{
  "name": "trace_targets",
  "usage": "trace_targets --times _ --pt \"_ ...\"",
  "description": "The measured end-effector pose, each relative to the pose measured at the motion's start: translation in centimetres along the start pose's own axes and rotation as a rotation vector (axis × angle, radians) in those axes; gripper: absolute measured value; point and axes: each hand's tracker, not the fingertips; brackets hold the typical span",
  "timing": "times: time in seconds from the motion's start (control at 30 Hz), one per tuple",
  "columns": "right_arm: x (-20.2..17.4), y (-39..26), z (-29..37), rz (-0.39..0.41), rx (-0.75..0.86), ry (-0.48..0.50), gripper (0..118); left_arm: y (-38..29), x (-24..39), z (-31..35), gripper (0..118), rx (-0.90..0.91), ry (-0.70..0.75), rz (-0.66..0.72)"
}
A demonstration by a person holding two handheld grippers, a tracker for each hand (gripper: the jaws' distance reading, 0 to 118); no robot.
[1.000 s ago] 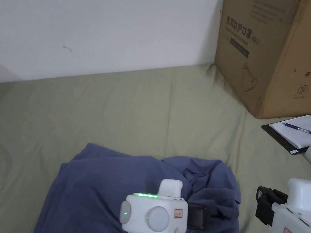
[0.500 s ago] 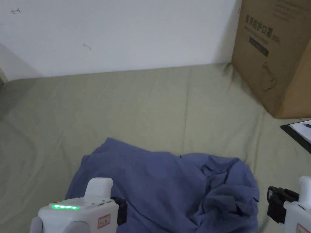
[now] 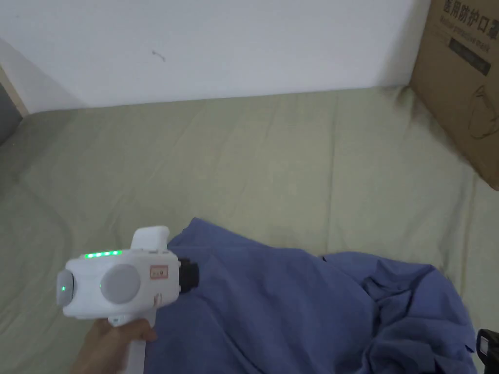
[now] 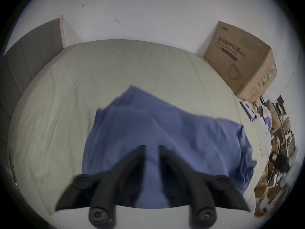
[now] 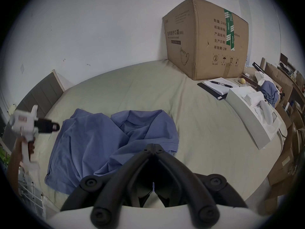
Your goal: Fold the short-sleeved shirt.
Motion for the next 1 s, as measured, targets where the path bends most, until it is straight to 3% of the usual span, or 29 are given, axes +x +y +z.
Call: trace_targets --times 0.07,0.1,0.13,0.4,0.6,0.7,0.73,0.8,0.83,0.87,1.0 --pt "0.0 0.1 -0.6 0.0 -0.009 -0.002 0 2.5 -0.5 -2.1 91 0.024 0.0 0.007" --pt "0.0 0.2 -1.0 0.0 -0.018 -0.009 0 4.0 -0.1 -3.3 112 0.019 0.009 -0.002" --pt "-0.3 0.5 -1.2 0.004 -0.025 -0.012 0 5.2 -0.2 -4.5 118 0.008 0.024 -0.009" --pt "-0.8 1.1 -4.2 0.035 -0.061 -0.034 0 10.0 -1.0 -14.5 116 -0.101 0.16 -0.002" --pt "-0.3 1.4 -5.5 0.001 -0.082 -0.029 0 9.6 -0.2 -17.4 91 -0.142 0.206 -0.071" --pt "1.0 0.9 -6.3 -0.01 -0.086 -0.039 0 10.1 0.7 -16.2 61 -0.143 0.206 -0.108" --pt "1.0 0.8 -6.5 -0.015 -0.09 -0.036 0 10.2 0.6 -16.1 44 -0.14 0.199 -0.111" --pt "1.4 0.5 -6.7 -0.028 -0.092 -0.037 0 10.5 0.5 -15.7 30 -0.142 0.195 -0.115" --pt "1.8 0.2 -6.7 -0.037 -0.089 -0.03 0 10.5 0.6 -15.5 30 -0.132 0.203 -0.12" --pt "2.0 0.2 -6.7 -0.047 -0.092 -0.022 0 10.4 0.7 -15.2 3 -0.113 0.242 -0.121" --pt "3.0 0.7 -6.7 -0.051 -0.091 -0.018 0 10.9 0.2 -14.2 0 -0.117 0.208 -0.068"
